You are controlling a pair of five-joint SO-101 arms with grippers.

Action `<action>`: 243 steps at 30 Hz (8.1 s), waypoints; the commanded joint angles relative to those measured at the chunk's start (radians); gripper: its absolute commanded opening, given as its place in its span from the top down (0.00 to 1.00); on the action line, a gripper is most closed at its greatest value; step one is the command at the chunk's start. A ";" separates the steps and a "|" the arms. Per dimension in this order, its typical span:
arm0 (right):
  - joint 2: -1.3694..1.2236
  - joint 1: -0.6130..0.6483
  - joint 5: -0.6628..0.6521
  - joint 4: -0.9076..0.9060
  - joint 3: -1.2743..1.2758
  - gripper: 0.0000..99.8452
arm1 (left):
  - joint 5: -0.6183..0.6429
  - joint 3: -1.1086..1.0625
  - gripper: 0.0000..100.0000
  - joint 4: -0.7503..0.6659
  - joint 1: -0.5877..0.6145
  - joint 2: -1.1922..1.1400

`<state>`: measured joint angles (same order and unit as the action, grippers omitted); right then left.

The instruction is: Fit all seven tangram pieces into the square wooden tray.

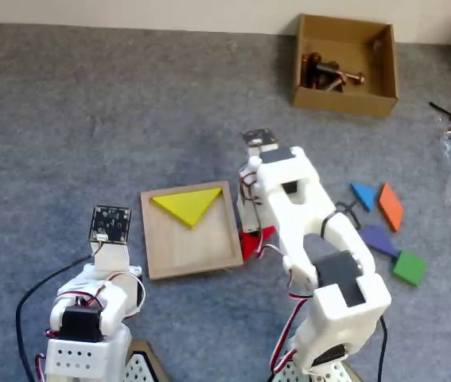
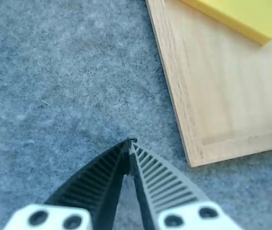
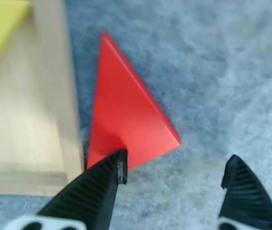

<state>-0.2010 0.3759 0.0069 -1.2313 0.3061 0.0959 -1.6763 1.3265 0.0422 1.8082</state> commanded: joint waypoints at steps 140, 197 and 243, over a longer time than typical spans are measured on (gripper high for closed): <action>0.025 -0.102 -0.110 0.116 -0.004 0.87 | 0.008 -0.019 0.99 -0.002 -0.015 0.007; 0.045 0.074 0.041 0.205 -0.007 0.78 | 0.008 -0.019 0.99 -0.002 -0.015 0.007; -0.031 0.056 0.044 0.320 0.117 0.69 | 0.008 -0.019 0.99 -0.002 -0.015 0.007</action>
<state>-0.2056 0.4542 0.0990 -0.9168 0.4150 0.0959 -1.6763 1.3265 0.0422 1.8082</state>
